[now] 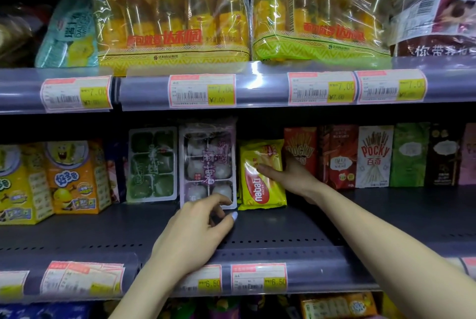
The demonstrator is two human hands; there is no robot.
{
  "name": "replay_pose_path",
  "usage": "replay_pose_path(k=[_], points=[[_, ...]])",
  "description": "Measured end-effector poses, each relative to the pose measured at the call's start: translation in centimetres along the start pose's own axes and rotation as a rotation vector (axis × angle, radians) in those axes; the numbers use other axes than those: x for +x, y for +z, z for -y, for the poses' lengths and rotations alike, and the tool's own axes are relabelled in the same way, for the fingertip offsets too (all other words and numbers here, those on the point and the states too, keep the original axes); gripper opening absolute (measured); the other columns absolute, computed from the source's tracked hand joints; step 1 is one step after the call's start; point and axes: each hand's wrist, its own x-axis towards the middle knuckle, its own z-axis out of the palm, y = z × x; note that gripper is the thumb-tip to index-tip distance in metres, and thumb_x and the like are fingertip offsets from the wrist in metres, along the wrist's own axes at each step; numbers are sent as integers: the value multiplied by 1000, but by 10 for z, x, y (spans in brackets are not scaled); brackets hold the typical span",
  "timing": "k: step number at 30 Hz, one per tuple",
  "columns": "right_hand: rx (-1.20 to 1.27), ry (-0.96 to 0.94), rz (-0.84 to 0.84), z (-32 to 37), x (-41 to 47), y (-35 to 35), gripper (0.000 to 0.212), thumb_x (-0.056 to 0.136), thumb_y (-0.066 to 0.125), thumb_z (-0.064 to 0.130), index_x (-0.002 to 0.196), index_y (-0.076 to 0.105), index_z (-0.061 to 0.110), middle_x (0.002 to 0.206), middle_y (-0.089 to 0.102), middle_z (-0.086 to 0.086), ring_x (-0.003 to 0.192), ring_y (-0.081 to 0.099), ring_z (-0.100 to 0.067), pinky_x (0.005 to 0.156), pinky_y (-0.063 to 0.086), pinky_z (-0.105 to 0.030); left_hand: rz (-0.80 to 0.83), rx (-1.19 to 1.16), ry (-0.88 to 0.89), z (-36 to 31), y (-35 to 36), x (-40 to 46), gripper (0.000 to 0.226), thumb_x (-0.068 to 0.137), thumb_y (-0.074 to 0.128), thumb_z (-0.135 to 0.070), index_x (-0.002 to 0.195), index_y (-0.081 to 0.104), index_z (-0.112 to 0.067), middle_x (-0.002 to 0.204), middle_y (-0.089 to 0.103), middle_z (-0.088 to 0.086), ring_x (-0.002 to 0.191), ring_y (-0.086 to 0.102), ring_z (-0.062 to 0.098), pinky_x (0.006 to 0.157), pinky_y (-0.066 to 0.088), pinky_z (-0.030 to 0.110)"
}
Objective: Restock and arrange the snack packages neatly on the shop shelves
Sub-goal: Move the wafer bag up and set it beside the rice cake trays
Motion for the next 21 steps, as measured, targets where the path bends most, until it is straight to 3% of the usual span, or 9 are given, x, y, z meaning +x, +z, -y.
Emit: replay_pose_path(k=[4,8,13,17,21], points=[[-84,-13,5,-5,3,5,48,91,57,43,133,50,22,128,56,6,119,51,-10,96,36,-22,-9,-13,-1,1,0,-1,27,87,55,-53,111,59,-40,84,63,-19,72,60,7,72,52,32],[-158,-15,15,-9,7,9,57,92,50,49,140,44,20,137,54,1,127,49,-16,102,37,-28,-5,-14,4,1,0,-1,27,87,55,-53,110,59,-41,84,63,-19,72,60,6,71,53,32],[-174,20,19,-9,8,10,64,90,50,55,143,40,20,140,51,1,128,48,-17,101,36,-26,-3,-14,4,2,1,0,26,87,55,-53,110,59,-41,84,63,-19,73,60,6,73,53,33],[-113,91,3,-10,9,9,64,81,60,60,134,50,24,128,60,6,118,56,-14,99,44,-30,-5,-13,4,2,1,0,25,87,55,-52,109,59,-42,84,65,-19,73,61,5,74,53,32],[-36,137,-25,-10,9,6,39,77,69,54,110,58,37,119,65,6,106,62,-12,98,48,-33,-6,-13,8,3,2,1,24,86,54,-52,108,59,-42,84,65,-20,73,62,6,74,53,34]])
